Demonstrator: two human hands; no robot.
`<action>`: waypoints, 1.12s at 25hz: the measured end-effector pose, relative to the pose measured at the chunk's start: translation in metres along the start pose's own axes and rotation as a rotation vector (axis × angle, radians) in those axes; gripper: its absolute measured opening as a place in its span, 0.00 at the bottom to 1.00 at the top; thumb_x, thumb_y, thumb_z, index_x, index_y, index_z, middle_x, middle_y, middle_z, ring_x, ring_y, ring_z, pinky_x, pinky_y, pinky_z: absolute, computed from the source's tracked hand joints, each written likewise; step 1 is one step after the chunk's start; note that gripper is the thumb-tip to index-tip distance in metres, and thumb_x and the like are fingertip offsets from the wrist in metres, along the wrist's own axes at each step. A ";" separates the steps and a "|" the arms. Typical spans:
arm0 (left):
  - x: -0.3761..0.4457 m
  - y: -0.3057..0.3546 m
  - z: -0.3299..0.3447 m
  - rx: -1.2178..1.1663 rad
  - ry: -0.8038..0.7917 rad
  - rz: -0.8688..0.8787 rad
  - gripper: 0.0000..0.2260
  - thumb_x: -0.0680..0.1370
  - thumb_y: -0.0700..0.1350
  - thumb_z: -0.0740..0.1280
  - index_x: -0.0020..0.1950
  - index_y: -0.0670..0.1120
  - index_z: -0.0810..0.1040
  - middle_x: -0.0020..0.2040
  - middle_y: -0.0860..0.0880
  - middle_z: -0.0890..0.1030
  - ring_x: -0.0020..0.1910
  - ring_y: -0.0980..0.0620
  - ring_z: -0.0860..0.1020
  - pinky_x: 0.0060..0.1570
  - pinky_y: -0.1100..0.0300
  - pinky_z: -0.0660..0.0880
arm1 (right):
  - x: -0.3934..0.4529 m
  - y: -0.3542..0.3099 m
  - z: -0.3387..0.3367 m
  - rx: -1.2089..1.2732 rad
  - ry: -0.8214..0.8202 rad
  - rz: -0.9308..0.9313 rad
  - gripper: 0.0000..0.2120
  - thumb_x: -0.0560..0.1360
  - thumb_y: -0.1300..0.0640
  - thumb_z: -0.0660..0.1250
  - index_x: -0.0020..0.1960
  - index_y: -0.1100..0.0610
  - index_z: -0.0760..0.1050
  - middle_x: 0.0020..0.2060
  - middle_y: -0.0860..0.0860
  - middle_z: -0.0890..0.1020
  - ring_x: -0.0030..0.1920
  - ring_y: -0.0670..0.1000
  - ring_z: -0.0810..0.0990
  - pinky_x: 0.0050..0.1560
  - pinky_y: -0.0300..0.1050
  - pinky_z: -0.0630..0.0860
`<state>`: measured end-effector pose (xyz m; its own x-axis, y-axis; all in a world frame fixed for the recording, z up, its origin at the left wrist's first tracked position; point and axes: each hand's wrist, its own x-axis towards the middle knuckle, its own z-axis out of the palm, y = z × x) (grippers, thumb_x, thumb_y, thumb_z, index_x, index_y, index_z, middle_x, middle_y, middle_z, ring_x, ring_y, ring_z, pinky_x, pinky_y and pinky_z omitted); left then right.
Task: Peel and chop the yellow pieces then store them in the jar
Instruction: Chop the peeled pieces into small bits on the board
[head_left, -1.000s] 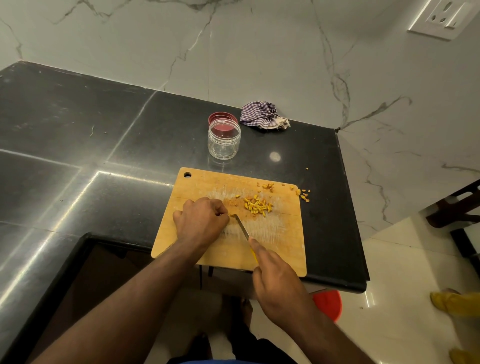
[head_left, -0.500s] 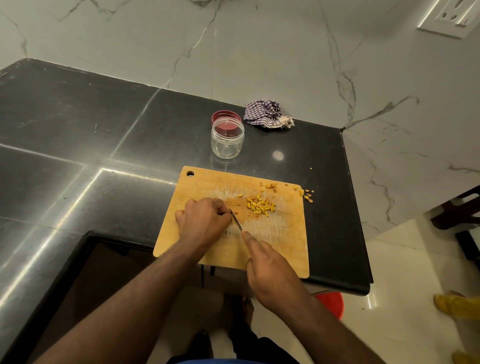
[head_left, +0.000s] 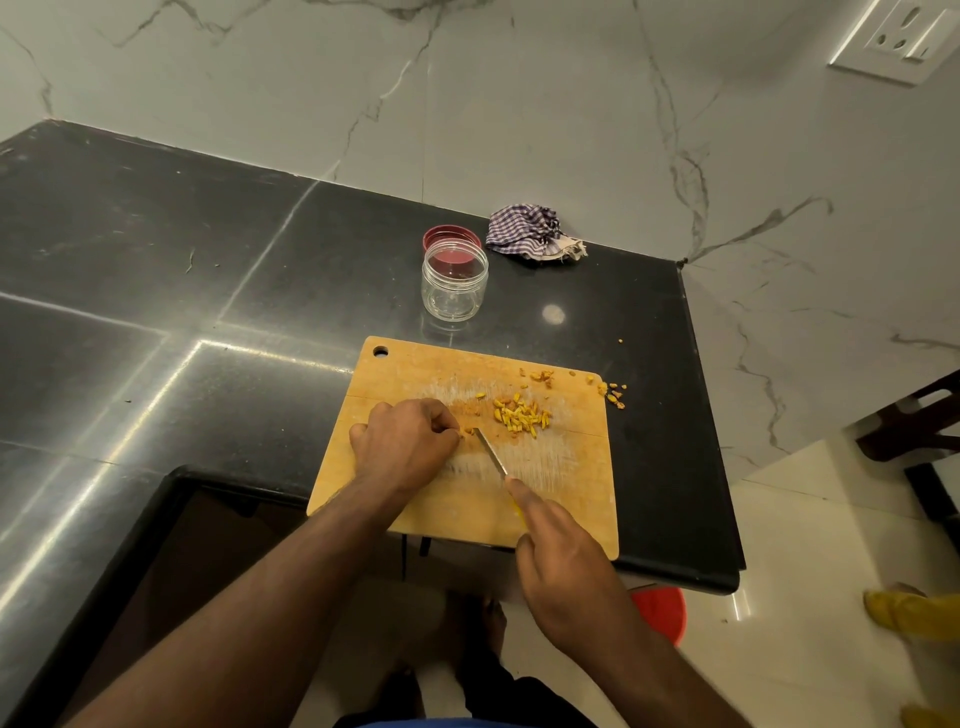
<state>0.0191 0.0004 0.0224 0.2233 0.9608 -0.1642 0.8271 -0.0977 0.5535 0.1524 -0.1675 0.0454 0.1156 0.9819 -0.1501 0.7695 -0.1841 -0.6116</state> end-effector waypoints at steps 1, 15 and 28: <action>0.001 -0.002 -0.003 -0.014 -0.031 0.012 0.04 0.76 0.52 0.67 0.45 0.60 0.80 0.45 0.63 0.78 0.53 0.55 0.72 0.54 0.49 0.66 | 0.000 0.000 -0.001 0.015 0.025 0.011 0.25 0.83 0.55 0.54 0.79 0.45 0.55 0.66 0.44 0.71 0.58 0.42 0.73 0.57 0.37 0.72; 0.005 -0.036 -0.037 -0.216 -0.068 0.032 0.07 0.79 0.41 0.68 0.54 0.50 0.83 0.50 0.55 0.80 0.43 0.61 0.74 0.36 0.68 0.68 | 0.006 0.008 0.002 0.052 0.026 0.039 0.24 0.83 0.57 0.55 0.77 0.43 0.58 0.66 0.41 0.71 0.62 0.39 0.70 0.61 0.35 0.70; -0.003 -0.031 -0.036 0.007 -0.138 0.122 0.05 0.77 0.46 0.70 0.52 0.53 0.82 0.49 0.54 0.80 0.44 0.57 0.76 0.35 0.68 0.69 | 0.007 0.000 0.006 0.101 0.024 0.056 0.25 0.83 0.57 0.56 0.77 0.44 0.59 0.68 0.39 0.68 0.64 0.34 0.64 0.64 0.29 0.63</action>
<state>-0.0260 0.0099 0.0346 0.3902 0.8971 -0.2073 0.7931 -0.2132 0.5706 0.1496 -0.1609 0.0397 0.1729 0.9704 -0.1685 0.6942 -0.2414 -0.6782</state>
